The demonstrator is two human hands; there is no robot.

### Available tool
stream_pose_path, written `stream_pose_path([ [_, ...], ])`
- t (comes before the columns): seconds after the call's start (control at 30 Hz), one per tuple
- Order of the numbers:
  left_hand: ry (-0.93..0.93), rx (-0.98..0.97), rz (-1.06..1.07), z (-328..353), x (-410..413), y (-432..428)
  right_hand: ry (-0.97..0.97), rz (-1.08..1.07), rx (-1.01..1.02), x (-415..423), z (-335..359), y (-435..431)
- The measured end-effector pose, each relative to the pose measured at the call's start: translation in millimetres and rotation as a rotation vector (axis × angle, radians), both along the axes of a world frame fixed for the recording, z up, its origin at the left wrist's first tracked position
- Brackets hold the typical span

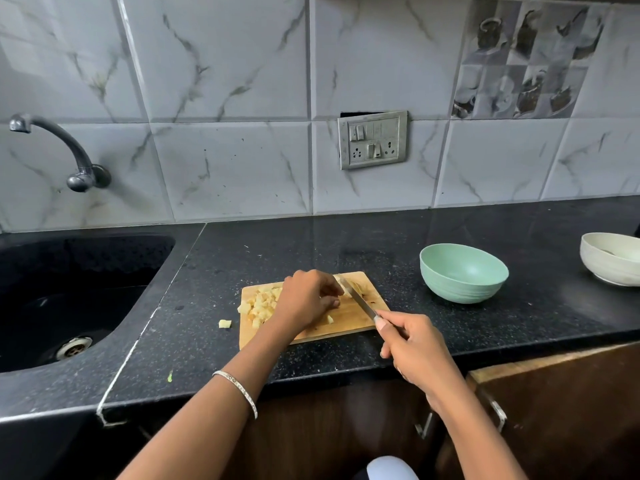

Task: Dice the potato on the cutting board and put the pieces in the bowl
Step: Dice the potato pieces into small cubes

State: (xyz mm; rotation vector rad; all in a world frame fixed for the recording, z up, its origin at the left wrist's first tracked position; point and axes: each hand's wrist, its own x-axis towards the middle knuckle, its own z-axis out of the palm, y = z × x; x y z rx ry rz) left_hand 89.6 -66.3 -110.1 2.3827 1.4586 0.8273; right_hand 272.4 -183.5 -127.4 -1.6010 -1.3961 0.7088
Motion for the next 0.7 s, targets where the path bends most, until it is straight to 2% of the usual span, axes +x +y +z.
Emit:
stream_pose_path([
  [0.1, -0.002, 0.008, 0.078, -2, -2, 1, -0.013, 0.008, 0.011, -1, -2, -3],
  [0.3, 0.009, -0.002, 0.095, -3, -12, 3, -0.113, 0.012, 0.035, -9, 4, -5],
  [0.43, -0.118, 0.098, 0.17, 0, -19, 5, -0.103, 0.048, 0.041, -14, 9, -4],
  [0.57, -0.093, 0.097, 0.131, 8, -27, 5, -0.013, 0.118, 0.031, -13, 9, -4],
  [0.7, -0.108, 0.093, 0.198, 10, -34, 7, 0.118, 0.167, -0.001, -6, 10, -7],
])
